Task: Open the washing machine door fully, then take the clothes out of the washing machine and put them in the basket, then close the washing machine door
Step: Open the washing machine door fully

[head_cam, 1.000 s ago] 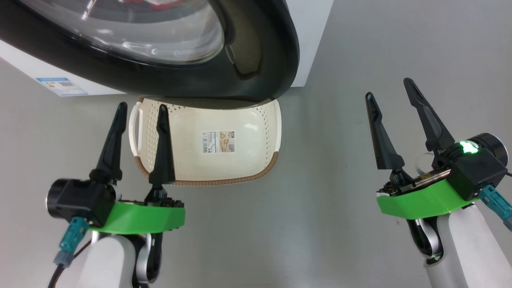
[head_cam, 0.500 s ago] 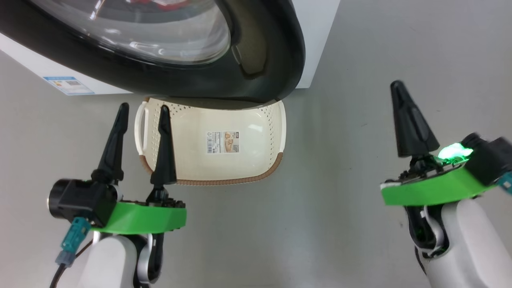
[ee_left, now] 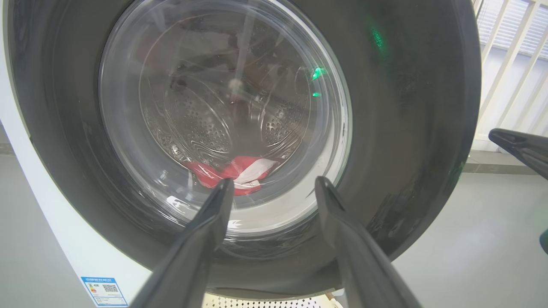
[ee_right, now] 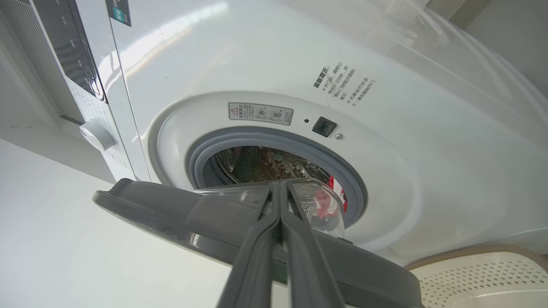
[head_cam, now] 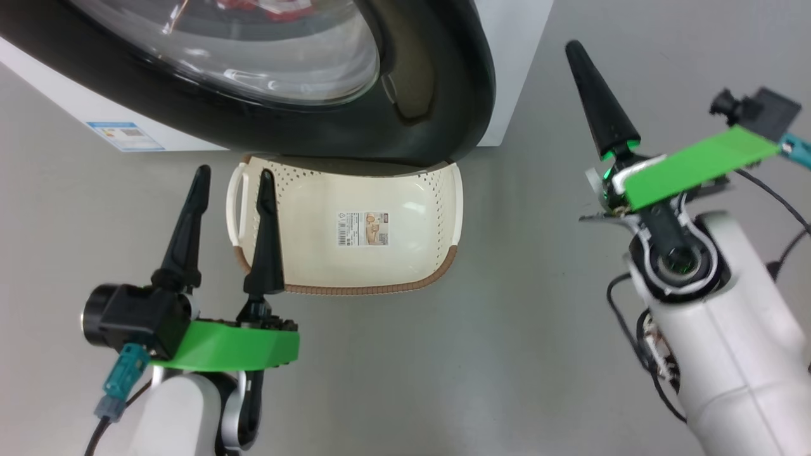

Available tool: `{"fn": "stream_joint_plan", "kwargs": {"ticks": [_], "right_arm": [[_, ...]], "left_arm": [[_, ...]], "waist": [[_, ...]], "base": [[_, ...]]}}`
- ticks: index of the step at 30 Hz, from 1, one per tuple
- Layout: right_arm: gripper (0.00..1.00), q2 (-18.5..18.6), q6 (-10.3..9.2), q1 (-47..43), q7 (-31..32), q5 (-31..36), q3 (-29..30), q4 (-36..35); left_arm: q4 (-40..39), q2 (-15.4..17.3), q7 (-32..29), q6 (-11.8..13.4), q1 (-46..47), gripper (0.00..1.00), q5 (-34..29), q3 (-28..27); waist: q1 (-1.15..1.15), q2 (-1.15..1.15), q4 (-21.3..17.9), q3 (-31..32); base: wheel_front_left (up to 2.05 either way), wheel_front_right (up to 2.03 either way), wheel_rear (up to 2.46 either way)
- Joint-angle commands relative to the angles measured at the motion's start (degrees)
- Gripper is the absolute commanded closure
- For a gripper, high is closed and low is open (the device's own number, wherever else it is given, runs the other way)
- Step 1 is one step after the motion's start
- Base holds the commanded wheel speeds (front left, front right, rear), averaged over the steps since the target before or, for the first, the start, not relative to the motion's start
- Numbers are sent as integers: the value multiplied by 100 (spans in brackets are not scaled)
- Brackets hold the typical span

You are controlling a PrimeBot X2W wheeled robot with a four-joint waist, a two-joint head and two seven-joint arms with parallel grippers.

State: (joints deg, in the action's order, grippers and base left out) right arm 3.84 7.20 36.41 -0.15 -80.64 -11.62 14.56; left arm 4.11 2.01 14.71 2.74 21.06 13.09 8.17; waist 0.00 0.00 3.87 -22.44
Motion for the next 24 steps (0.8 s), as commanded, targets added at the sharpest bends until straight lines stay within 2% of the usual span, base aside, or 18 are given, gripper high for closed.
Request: {"fn": "stream_joint_plan", "kwargs": {"ticks": [1, 7, 13, 18, 24], "right_arm": [[100, -28, 29, 233, 397, -447, -21, 3], [100, 80, 29, 1019, 1827, -1730, 208, 981], [100, 217, 29, 1876, 3190, -2562, 173, 1959], [100, 319, 29, 2319, 3765, -2772, 79, 2365], [100, 425, 29, 2745, 4244, -2700, -203, 2882]], "left_arm": [[-114, 87, 29, 12, -41, 0, 9, -136], [-66, 87, 29, -25, -28, 0, 3, -109], [-21, 87, 29, -35, -8, 0, -12, -15], [3, 87, 29, -34, 31, 0, -22, 36], [-3, 87, 29, 1, 65, 0, 4, 81]], "waist": [[0, 0, 35, 3], [0, 0, 122, -21], [0, 0, 227, -79], [0, 0, 305, -115], [0, 0, 390, -147]], "base": [[0, 0, 0], [0, 0, 0], [0, 0, 0], [0, 0, 0], [0, 0, 0]]}}
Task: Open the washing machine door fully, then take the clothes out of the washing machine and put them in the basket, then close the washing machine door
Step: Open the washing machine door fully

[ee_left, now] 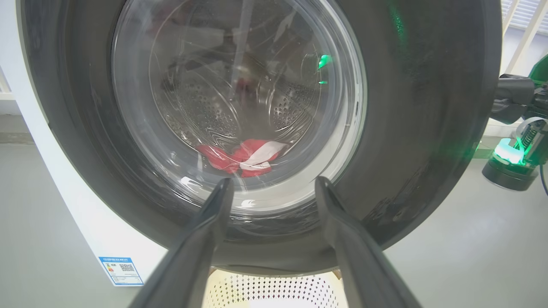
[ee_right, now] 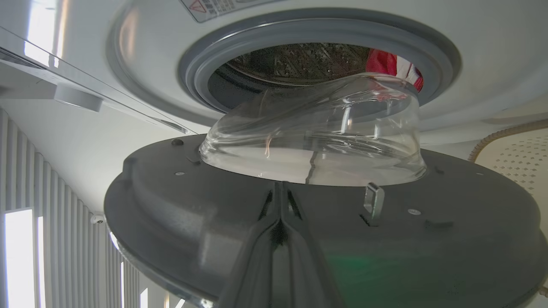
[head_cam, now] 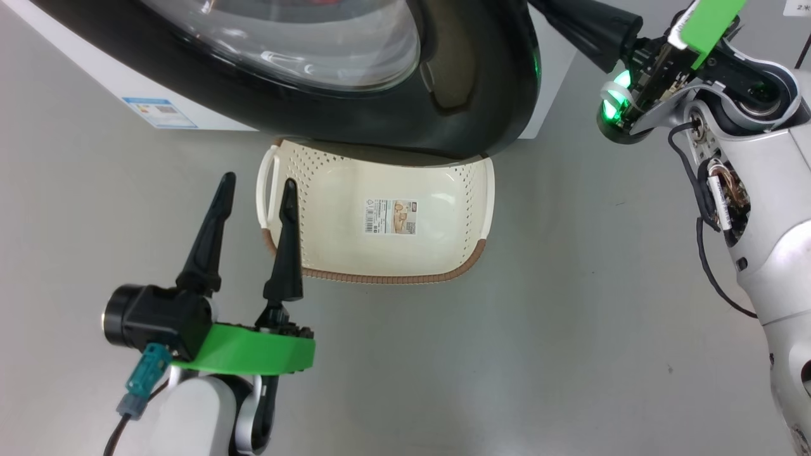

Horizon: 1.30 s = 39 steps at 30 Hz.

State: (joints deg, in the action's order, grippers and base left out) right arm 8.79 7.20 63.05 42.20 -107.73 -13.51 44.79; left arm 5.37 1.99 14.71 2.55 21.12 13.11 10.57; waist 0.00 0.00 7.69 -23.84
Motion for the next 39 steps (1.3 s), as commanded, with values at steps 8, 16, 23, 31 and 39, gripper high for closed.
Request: {"fn": "stream_joint_plan", "kwargs": {"ticks": [8, 16, 23, 31, 39], "right_arm": [[100, -80, 29, 265, 224, 228, -246, 83], [100, -149, 29, -15, 334, 402, -304, -296], [100, -203, 29, -409, 359, 614, -404, -555], [100, -290, 29, -844, 410, 754, -477, -859], [100, -362, 29, -1137, 444, 819, -514, -993]], "left_arm": [[-127, 88, 29, 50, 93, 0, 35, -156], [-104, 88, 29, 49, 109, 0, 58, -216], [-61, 88, 29, 72, 29, 0, 70, -252], [-28, 88, 29, 139, -73, 0, 112, -273], [28, 88, 29, 155, -177, 0, 165, -272]], "waist": [[0, 0, 60, -57], [0, 0, 36, -14], [0, 0, 10, 184], [0, 0, 31, 375], [0, 0, 125, 578]], "base": [[0, 0, 0], [0, 0, 0], [0, 0, 0], [0, 0, 0], [0, 0, 0]]}}
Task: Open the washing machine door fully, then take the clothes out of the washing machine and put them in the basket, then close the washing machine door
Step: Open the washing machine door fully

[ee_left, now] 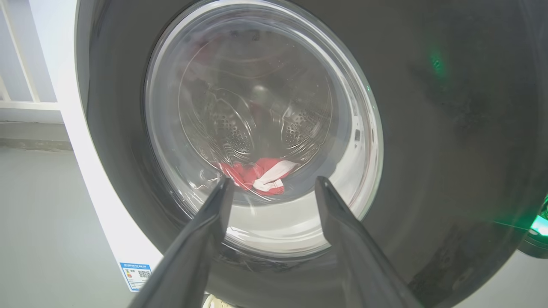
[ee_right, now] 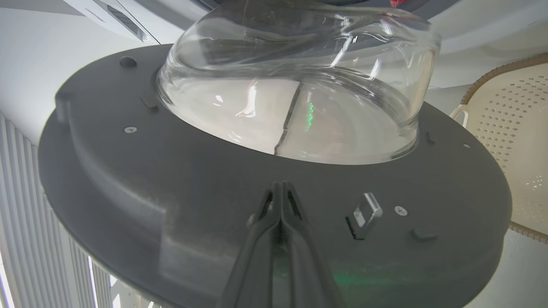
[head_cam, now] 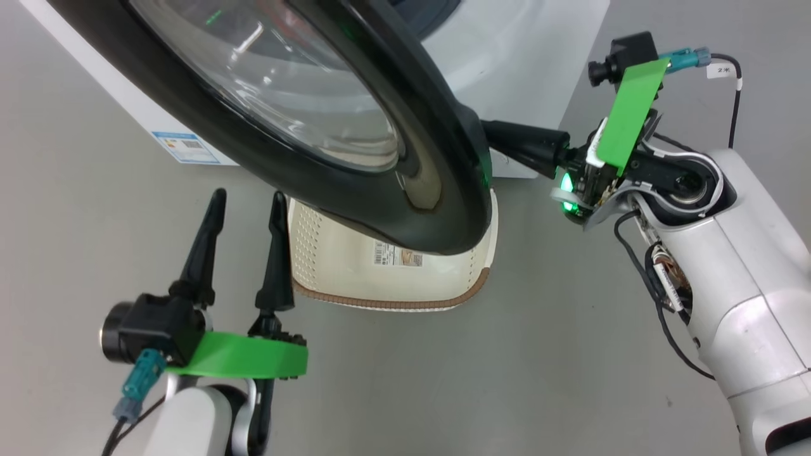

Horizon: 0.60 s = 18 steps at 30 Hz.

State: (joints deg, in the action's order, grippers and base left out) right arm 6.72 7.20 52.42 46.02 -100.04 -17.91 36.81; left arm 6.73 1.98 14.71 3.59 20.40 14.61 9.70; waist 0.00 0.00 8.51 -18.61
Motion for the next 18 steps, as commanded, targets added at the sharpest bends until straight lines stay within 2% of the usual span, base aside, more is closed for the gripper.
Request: {"fn": "stream_joint_plan", "kwargs": {"ticks": [1, 18], "right_arm": [[100, -165, 29, -103, 67, 60, -81, -204], [100, -317, 29, -591, 314, 43, -278, -239]], "left_arm": [[-103, 89, 29, 56, -122, 0, 22, -187], [-23, 89, 29, 143, -486, 0, 85, -178]], "waist": [[0, 0, 59, 84], [0, 0, 496, 680]], "base": [[0, 0, 0], [0, 0, 0]]}}
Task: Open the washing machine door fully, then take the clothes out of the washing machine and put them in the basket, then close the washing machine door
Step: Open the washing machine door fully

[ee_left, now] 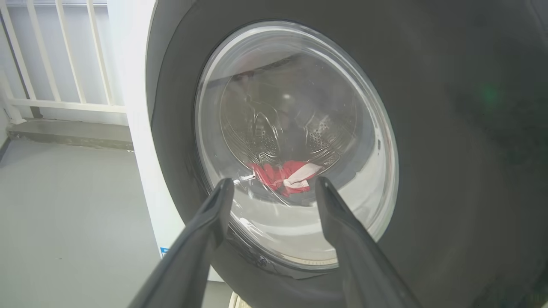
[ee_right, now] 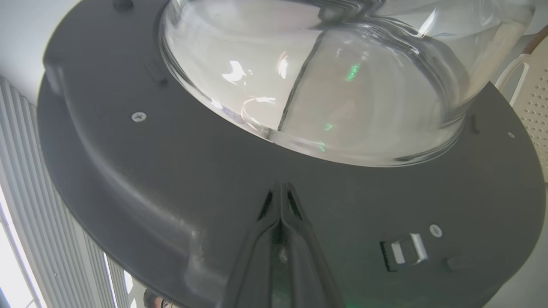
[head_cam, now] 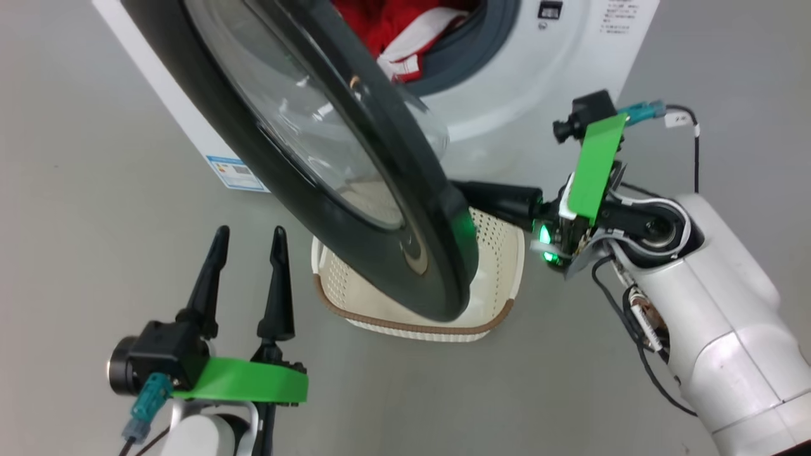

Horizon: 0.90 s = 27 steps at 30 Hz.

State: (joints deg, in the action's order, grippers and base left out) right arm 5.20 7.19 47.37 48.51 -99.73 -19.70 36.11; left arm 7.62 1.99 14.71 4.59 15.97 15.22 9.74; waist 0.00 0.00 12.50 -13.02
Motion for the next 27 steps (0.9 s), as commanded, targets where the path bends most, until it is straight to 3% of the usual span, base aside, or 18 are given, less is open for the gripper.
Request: {"fn": "stream_joint_plan", "kwargs": {"ticks": [1, 27], "right_arm": [[100, -174, 30, -116, 86, 2, -126, -164], [100, -231, 30, -690, 144, -222, -1167, -249]], "left_arm": [[-99, 88, 29, 45, -63, 0, 27, -186], [234, 88, 29, 1, -523, 0, 19, -159]], "waist": [[0, 0, 120, 153], [0, 0, 999, 902]], "base": [[0, 0, 0], [0, 0, 0]]}}
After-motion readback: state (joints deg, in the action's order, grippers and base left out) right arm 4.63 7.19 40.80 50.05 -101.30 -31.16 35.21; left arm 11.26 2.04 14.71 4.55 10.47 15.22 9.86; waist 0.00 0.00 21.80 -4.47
